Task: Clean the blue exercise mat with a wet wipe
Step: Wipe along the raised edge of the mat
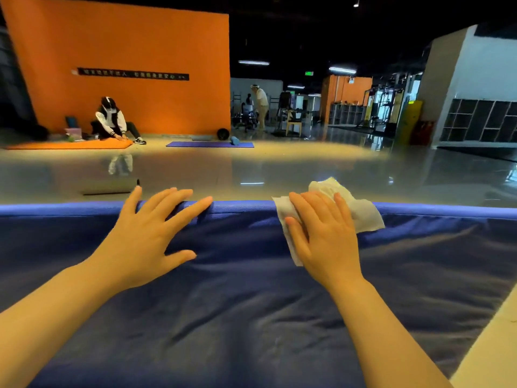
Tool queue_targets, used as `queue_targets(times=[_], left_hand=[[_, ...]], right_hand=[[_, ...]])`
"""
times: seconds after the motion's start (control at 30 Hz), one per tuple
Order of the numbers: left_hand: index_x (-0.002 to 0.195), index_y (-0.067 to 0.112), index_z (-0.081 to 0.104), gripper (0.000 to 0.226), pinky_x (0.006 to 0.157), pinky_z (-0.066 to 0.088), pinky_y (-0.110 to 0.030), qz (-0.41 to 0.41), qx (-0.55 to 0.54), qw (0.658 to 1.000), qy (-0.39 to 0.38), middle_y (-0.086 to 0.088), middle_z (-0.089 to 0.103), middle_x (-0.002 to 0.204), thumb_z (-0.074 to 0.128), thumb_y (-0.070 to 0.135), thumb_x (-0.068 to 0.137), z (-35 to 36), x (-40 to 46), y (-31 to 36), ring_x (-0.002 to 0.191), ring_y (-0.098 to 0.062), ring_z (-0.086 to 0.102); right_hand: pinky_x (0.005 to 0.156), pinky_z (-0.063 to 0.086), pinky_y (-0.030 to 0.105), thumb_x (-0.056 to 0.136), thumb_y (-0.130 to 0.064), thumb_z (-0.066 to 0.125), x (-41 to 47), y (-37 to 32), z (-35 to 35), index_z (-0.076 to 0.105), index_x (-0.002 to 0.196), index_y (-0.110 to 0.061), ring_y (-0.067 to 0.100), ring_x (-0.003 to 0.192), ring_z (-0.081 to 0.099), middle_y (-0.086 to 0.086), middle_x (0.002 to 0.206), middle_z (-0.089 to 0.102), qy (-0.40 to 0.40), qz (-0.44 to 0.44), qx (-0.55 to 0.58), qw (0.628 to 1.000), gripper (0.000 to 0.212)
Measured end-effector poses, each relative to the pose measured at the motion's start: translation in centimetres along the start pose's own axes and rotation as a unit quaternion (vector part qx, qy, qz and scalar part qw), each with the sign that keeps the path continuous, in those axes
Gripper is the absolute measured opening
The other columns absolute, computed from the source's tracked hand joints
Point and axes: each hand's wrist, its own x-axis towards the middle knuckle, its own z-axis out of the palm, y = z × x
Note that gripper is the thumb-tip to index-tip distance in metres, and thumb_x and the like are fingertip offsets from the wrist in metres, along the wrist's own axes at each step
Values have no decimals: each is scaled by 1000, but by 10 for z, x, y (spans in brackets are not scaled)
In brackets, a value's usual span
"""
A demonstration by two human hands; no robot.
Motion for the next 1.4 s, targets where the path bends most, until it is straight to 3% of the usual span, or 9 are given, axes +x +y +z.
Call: queue_targets(times=[0.13,0.3,0.47,0.67,0.83,1.07,1.23,1.33,1.4], left_hand=[[151,26,35,81,99,21,-78,-104,14,994,7,-12,51,136,45,59,78,4,-33,-33,130,-31,42],[146,22,40,72,104,17,-74,-110,10,990,83,-16,53,132,47,48,79,20,-35,-30,123,-35,47],[147,26,37,70,105,16,-74,-84,3,992,89,-16,52,138,47,50,82,23,-36,-36,128,-34,44],[145,27,40,69,108,15,-73,-103,0,989,108,-13,52,138,51,52,82,24,-37,-31,129,-33,44],[145,22,41,66,103,24,-68,-36,62,991,111,-17,54,136,51,52,87,30,-41,-48,125,-33,47],[148,20,38,69,104,23,-70,-25,46,993,104,-18,48,144,48,49,86,22,-50,-39,131,-35,42],[148,20,38,69,105,21,-71,-39,40,994,93,-19,47,144,48,48,86,22,-49,-42,132,-36,42],[145,21,42,65,106,18,-70,-64,25,990,119,-18,49,141,51,45,84,28,-46,-38,131,-35,42],[141,21,46,62,108,15,-68,-80,7,987,140,-17,53,139,53,43,84,29,-45,-35,130,-35,45]], right_hand=[[118,16,40,98,-34,43,1,5,9,63,125,-12,28,117,51,4,117,63,20,2,-35,999,40],[115,22,48,100,-29,42,-1,-1,21,65,122,-9,31,117,52,8,118,64,69,19,-37,997,38],[113,23,53,105,-30,34,4,-27,45,67,122,-11,34,118,54,6,120,66,110,40,-28,993,41],[112,25,46,105,-34,35,22,-113,73,67,124,-16,26,116,55,0,124,65,71,-65,32,995,42],[105,34,42,102,-33,41,21,-67,66,61,132,-16,27,117,55,7,126,65,70,-171,-44,982,40],[98,36,52,102,-34,33,10,24,34,62,114,0,40,107,48,23,111,61,65,4,-106,992,46],[114,14,61,100,-32,31,14,-26,46,65,114,-7,38,119,51,10,115,63,84,133,-17,987,44],[118,-4,50,97,-33,39,10,-73,51,60,129,-13,32,132,42,5,131,58,46,79,32,995,43],[118,-8,48,93,-42,44,7,-89,48,52,138,-16,26,139,33,1,141,50,-11,6,51,999,53]])
